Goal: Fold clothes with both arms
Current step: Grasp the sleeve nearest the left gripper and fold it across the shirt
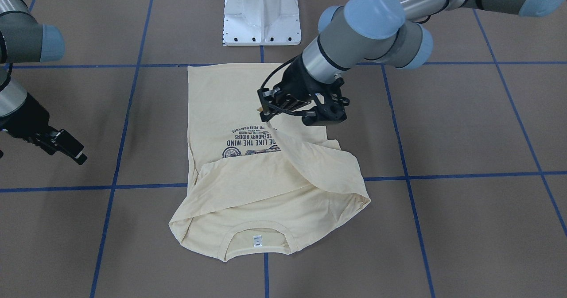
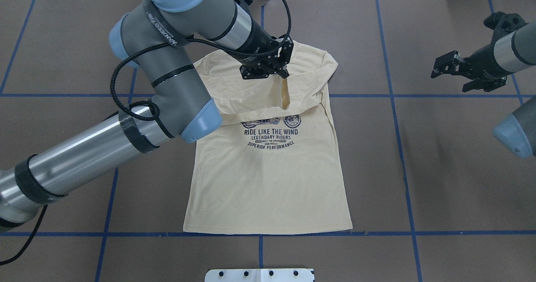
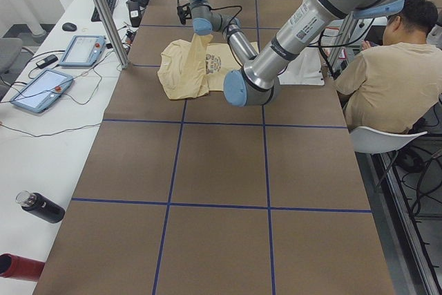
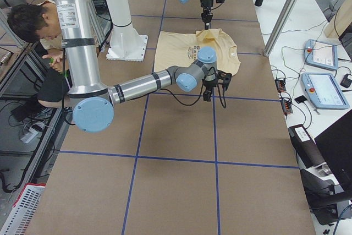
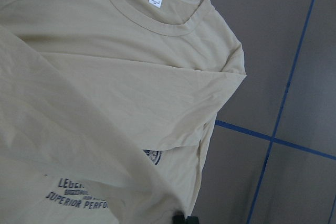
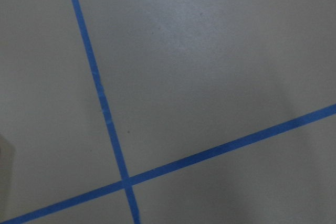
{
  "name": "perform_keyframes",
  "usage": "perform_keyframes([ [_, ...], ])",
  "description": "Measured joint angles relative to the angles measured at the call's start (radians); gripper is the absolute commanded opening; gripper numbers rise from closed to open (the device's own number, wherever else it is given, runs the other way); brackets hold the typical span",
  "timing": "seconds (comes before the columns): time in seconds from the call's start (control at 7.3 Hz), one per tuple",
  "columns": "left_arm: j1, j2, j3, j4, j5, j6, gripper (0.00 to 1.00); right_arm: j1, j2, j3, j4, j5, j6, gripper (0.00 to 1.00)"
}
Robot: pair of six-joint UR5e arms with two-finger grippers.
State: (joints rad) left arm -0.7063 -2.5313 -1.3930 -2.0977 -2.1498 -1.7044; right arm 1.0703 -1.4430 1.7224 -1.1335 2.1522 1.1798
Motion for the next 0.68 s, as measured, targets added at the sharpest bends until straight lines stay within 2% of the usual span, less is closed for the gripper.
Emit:
perform_keyframes([
  [0.14, 0.02, -0.06, 0.066, -0.004, 0.026, -0.016, 0.0, 0.005, -0.009, -0.001, 0.0, 0.002, -0.016, 0.99],
  [0.41, 0.063, -0.113, 0.135, -0.015, 0.08, -0.033, 0.0, 0.008, -0.015, -0.007, 0.008, 0.003, -0.024, 0.99],
  [0.68, 0.085, -0.122, 0.156, -0.02, 0.107, -0.036, 0.13, 0.008, -0.015, -0.019, 0.019, 0.003, -0.025, 0.99],
])
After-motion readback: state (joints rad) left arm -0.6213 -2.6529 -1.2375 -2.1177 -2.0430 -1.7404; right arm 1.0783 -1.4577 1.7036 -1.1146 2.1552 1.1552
